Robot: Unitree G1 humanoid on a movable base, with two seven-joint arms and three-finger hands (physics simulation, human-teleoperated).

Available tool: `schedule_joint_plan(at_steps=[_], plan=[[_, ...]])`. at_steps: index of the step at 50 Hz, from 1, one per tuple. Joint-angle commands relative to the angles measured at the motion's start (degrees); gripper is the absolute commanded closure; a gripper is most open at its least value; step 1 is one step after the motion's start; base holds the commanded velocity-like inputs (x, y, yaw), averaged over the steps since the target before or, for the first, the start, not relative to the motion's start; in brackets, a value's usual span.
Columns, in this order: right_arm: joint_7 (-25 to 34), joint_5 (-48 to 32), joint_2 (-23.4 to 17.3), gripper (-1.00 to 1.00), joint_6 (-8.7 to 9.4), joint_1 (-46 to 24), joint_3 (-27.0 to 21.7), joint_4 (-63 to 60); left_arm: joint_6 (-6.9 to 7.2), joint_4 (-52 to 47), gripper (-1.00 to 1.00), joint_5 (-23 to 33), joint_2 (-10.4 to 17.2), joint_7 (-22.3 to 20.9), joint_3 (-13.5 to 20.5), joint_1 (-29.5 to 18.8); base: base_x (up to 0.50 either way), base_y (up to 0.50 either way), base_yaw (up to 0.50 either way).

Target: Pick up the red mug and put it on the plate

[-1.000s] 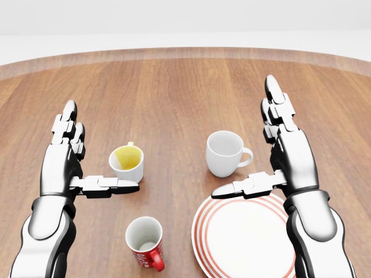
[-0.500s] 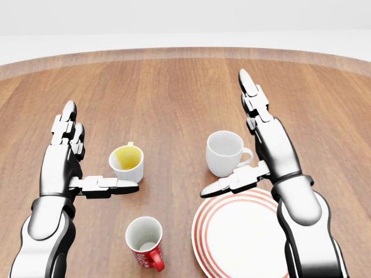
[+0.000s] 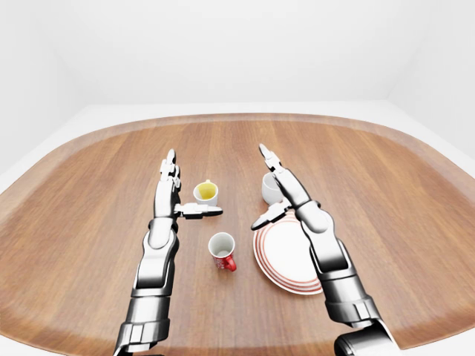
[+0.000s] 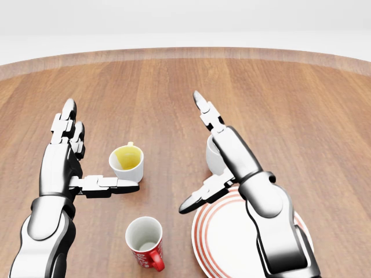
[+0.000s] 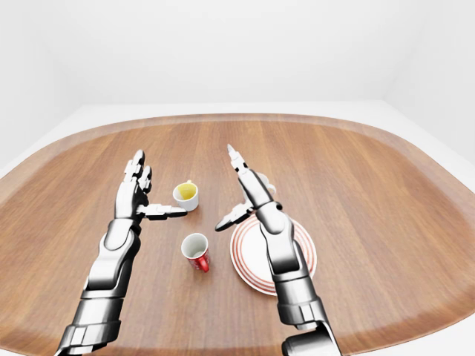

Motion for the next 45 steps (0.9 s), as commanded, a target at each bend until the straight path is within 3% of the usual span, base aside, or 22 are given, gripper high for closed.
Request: schedule_joint_plan(at_steps=[1,45], plan=[[1.64,-4.93,2.28,-1.00,0.00,-1.15,2.35,4.38,0.00,-0.23,-1.00,0.03,-0.05,-0.04,-0.04,0.03,0.00,0.00,0.00],[0.68,-13.33,9.13,-1.00,0.00,-5.37,6.81,25.05,0.00,-1.08,-1.00,0.46,-0.39,-0.16,-0.46,0.17,0.00,0.00,0.00]])
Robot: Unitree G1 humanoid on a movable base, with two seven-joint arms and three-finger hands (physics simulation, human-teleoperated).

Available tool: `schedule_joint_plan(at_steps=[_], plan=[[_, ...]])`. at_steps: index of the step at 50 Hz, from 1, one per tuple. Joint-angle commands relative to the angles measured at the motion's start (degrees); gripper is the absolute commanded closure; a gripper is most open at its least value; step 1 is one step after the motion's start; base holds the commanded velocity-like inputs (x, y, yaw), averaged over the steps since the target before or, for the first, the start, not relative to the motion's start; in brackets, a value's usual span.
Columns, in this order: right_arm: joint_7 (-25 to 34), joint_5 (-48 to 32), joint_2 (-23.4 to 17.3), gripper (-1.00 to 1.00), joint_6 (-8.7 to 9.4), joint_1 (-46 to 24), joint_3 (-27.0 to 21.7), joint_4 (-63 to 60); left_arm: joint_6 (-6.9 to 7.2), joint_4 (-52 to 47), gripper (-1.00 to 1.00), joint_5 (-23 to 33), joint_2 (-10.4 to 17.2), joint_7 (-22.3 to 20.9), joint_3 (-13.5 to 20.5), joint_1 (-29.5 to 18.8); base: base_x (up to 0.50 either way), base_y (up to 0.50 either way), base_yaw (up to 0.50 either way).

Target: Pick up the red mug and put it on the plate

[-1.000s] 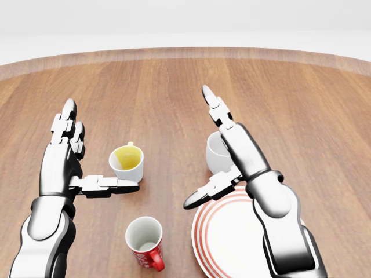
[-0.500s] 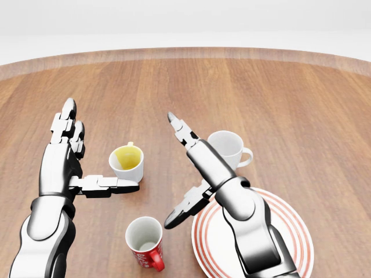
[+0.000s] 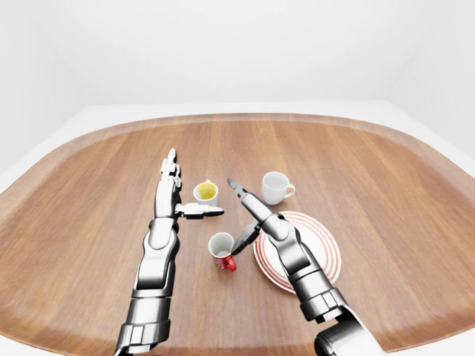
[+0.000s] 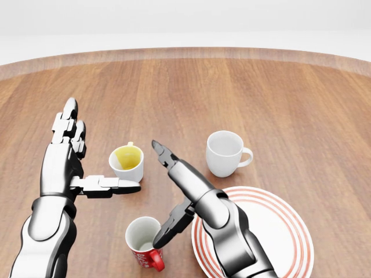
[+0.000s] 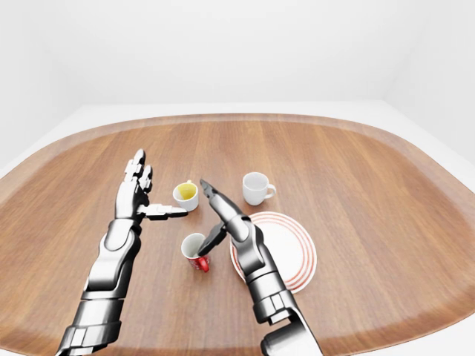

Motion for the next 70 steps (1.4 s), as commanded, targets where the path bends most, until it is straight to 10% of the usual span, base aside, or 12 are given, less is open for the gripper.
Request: schedule_joint_plan(at_steps=[1,70], plan=[[-0.27,-1.74,1.67,-1.00,0.00,-1.70,0.84,5.71,0.00,-0.27,-1.00,0.14,-0.12,-0.05,-0.14,-0.11,0.00,0.00,0.00],[-10.32,-5.31,8.22,-1.00,-1.88,-13.07,-0.04,43.03,0.00,-0.97,-1.00,-0.70,0.05,-0.44,0.26,0.75,0.00,0.00,0.00]])
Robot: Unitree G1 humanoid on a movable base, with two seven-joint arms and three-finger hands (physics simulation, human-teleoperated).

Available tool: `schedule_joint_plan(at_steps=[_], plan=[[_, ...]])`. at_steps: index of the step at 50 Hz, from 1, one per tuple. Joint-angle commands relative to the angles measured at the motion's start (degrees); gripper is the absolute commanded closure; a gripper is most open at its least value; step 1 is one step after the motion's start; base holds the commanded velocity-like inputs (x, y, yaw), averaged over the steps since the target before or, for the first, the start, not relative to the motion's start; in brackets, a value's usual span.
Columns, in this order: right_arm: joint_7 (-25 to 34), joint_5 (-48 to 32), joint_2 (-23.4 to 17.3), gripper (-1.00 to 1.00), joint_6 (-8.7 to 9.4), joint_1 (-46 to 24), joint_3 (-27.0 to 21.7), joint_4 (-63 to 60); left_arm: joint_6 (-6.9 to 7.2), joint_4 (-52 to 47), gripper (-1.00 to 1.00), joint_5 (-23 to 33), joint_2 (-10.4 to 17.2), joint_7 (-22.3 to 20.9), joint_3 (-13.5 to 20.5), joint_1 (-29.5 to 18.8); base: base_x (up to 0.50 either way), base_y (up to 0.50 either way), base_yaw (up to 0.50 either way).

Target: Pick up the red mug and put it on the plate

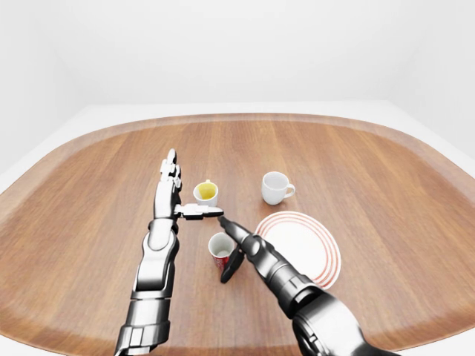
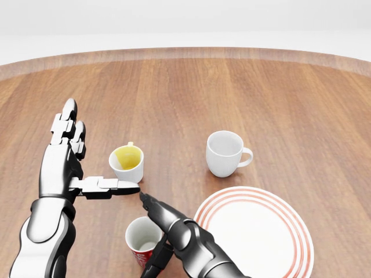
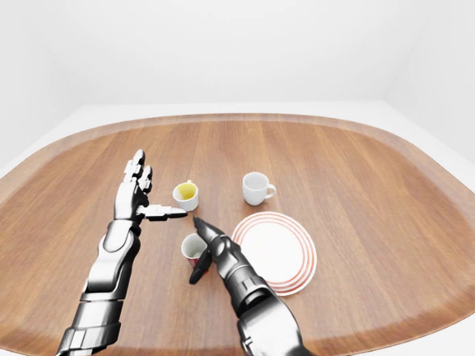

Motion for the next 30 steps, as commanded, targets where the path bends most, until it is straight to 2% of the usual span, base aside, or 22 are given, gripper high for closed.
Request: schedule_joint_plan(at_steps=[1,9,10,11,12,30], plan=[[-0.70,-0.47,0.44,-1.00,-0.58,-0.85,-0.27,2.80,0.00,-0.29,-1.00,-0.10,0.09,-0.08,0.11,0.18,0.00,0.00,0.00],[-0.85,-0.60,0.31,-1.00,-0.87,-0.72,-0.41,2.92,0.00,-0.34,-1.00,0.04,-0.02,-0.01,-0.06,0.09,0.00,0.00,0.00],[-0.91,-0.60,0.30,-0.51,-0.95,-0.70,-0.43,2.86,0.00,-0.36,-1.00,0.08,-0.03,0.00,-0.09,0.08,0.00,0.00,0.00],[-1.07,-0.59,0.26,0.44,-1.13,-0.71,-0.45,2.72,0.00,-0.46,-1.00,0.08,-0.05,-0.02,-0.10,0.09,0.00,0.00,0.00],[-1.07,-0.60,0.24,1.00,-1.12,-0.71,-0.45,2.67,0.00,-0.54,-1.00,0.09,-0.05,-0.01,-0.11,0.10,0.00,0.00,0.00],[-0.66,-0.97,0.38,1.00,-0.62,-0.31,-0.13,1.44,0.00,-2.19,-1.00,0.16,-0.12,-0.14,-0.15,0.46,0.00,0.00,0.00]])
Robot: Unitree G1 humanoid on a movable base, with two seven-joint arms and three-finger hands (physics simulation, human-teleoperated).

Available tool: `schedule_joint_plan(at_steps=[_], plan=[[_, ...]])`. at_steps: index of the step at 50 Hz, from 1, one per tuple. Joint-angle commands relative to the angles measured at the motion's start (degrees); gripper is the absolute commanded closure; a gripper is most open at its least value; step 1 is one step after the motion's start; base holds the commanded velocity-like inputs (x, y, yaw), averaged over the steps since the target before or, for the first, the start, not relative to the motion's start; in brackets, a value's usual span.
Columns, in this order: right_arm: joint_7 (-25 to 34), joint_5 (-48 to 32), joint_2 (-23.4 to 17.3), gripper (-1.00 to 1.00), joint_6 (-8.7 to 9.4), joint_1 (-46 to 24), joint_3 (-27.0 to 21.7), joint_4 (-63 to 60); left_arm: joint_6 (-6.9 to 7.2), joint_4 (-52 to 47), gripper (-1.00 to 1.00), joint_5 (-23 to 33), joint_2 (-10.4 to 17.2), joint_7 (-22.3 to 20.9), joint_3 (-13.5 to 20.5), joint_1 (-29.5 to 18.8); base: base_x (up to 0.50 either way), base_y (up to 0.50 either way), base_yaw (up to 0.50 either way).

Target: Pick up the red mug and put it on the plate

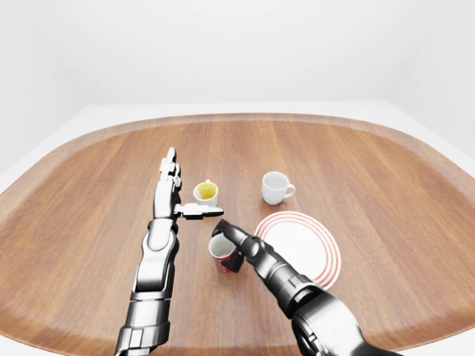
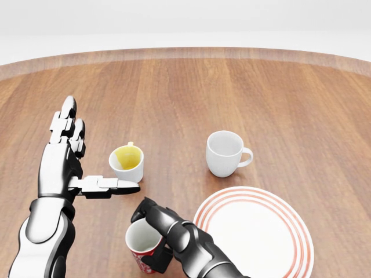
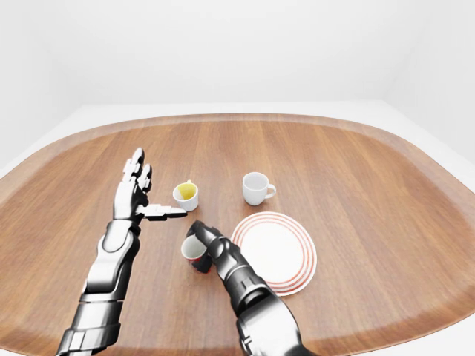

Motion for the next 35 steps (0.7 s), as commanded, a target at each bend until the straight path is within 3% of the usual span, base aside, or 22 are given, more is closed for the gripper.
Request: schedule_joint_plan(at_steps=[1,4,8,24,35], plan=[[-2.80,0.34,0.03,1.00,0.44,0.32,0.22,-0.91,0.00,-1.07,-1.00,0.07,-0.07,-0.06,-0.07,0.26,0.00,0.00,0.00],[-2.59,0.38,-0.20,1.00,0.70,0.39,0.18,-1.64,0.00,-1.25,-1.00,0.08,-0.06,-0.09,-0.01,0.34,0.00,0.00,0.00],[-1.50,0.68,-0.79,1.00,2.33,0.65,0.20,-5.05,0.00,-1.23,-1.00,0.06,-0.05,-0.09,0.05,0.34,0.00,0.00,0.00],[4.88,-0.42,-2.20,1.00,2.39,4.23,1.68,-23.15,0.00,-1.52,-1.00,0.15,-0.16,-0.09,-0.07,0.32,0.00,0.00,0.00],[6.75,-1.33,-2.78,1.00,2.39,5.06,1.85,-27.96,0.00,-1.51,-1.00,0.15,-0.21,-0.15,-0.15,0.40,0.00,0.00,0.00]])
